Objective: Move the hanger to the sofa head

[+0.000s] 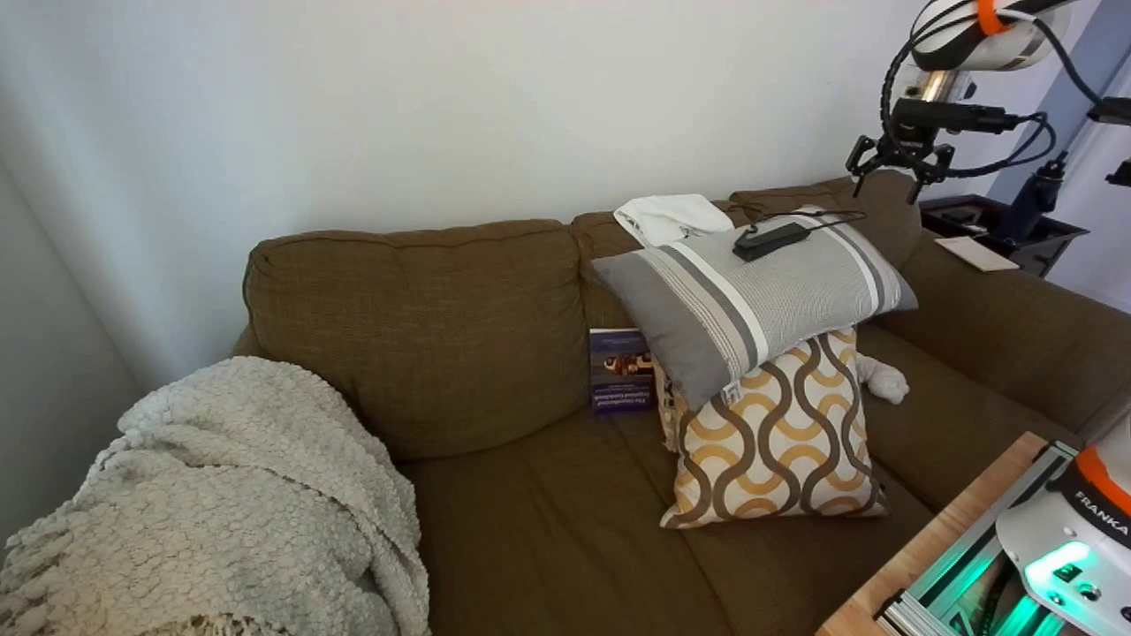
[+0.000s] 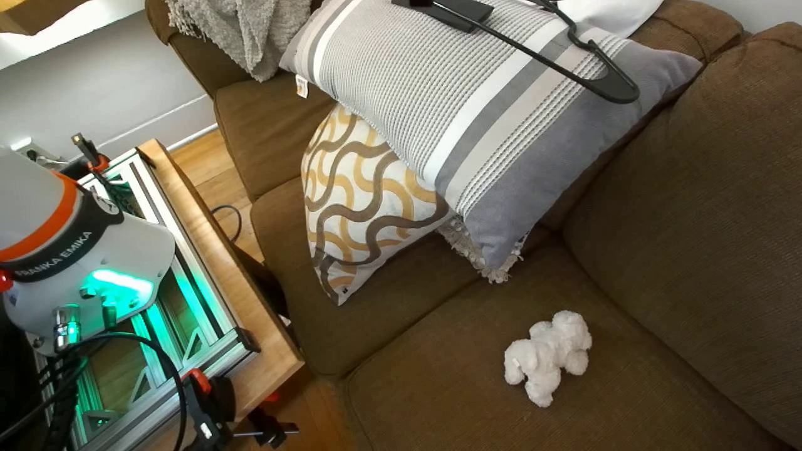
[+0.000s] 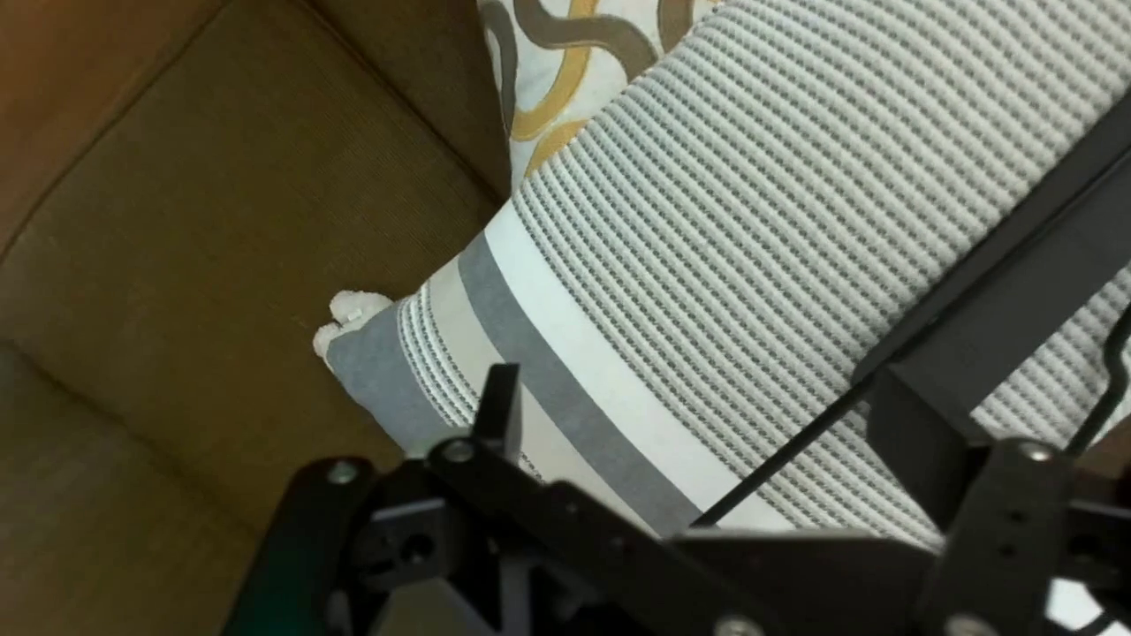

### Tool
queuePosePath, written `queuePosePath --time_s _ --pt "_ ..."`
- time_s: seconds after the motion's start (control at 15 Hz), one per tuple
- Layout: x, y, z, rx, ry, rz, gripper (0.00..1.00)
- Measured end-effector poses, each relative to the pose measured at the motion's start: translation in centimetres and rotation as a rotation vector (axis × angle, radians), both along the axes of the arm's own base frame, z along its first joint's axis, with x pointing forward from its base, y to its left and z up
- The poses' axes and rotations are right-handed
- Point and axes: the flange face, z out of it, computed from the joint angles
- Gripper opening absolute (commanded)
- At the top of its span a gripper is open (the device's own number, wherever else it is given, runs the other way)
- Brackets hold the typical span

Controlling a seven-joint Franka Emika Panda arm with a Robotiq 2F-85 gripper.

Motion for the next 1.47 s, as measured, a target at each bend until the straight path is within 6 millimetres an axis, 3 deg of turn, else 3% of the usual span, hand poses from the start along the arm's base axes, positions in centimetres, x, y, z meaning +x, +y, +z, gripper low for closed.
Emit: queuePosePath --time_s 0.27,0.47,0.8,1.47 --pt "3.2 -1.6 -4.1 -0.002 0.064 -0.196 1.0" --pt "5.3 -2.3 -5.8 0.01 0.096 -0.34 1.0" --pt "7.5 -2.9 -5.7 0.063 0.123 -0.578 1.0" --pt "9.0 -2.0 -5.9 0.042 0.009 -0.628 1.0"
